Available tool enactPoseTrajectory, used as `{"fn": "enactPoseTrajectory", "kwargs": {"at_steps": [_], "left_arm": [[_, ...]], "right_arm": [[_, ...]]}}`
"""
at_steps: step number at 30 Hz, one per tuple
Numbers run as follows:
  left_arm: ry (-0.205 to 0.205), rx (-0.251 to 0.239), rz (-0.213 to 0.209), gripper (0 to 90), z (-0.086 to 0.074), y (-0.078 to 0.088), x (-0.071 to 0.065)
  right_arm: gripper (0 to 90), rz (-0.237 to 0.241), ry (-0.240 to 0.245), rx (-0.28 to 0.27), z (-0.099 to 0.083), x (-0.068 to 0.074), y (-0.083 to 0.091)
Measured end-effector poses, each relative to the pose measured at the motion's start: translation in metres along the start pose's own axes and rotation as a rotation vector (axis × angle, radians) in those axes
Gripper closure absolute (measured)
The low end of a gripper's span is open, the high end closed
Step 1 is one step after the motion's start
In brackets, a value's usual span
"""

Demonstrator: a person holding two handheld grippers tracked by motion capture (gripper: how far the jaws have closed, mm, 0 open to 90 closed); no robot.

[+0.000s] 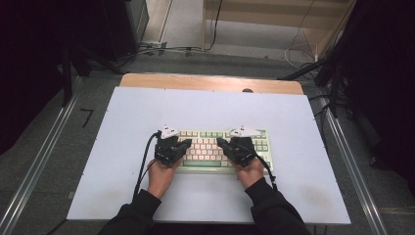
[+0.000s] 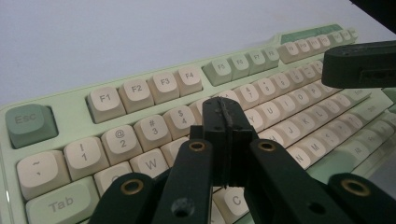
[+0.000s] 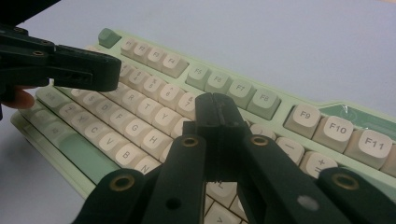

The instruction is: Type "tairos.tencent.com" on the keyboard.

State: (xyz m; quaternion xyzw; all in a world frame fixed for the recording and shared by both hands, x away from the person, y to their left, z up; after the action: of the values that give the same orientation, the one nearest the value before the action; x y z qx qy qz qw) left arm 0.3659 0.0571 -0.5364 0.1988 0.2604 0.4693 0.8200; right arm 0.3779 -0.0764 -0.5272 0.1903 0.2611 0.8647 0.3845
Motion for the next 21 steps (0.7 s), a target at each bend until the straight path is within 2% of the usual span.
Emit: {"fn": "enactPoseTrajectory", "kwargs": {"at_steps": [21], "left_arm": [[0.011, -0.015, 0.001, 90.0, -0.002, 0.015, 0.008]], "right_arm": [[87.8, 0.0, -0.002, -0.006, 0.001, -0.001, 0.001]]}}
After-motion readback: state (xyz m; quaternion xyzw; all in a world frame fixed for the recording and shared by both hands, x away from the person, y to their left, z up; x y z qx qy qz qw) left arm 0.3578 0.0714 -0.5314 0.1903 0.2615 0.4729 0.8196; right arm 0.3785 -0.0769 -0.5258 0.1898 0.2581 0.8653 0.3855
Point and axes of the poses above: each handheld gripper's, and its own axes: y roughly backward along the jaws, z roughly out of its top, x roughly to its left, the point moved 10 cm from there along -y, roughly forward along the jaws
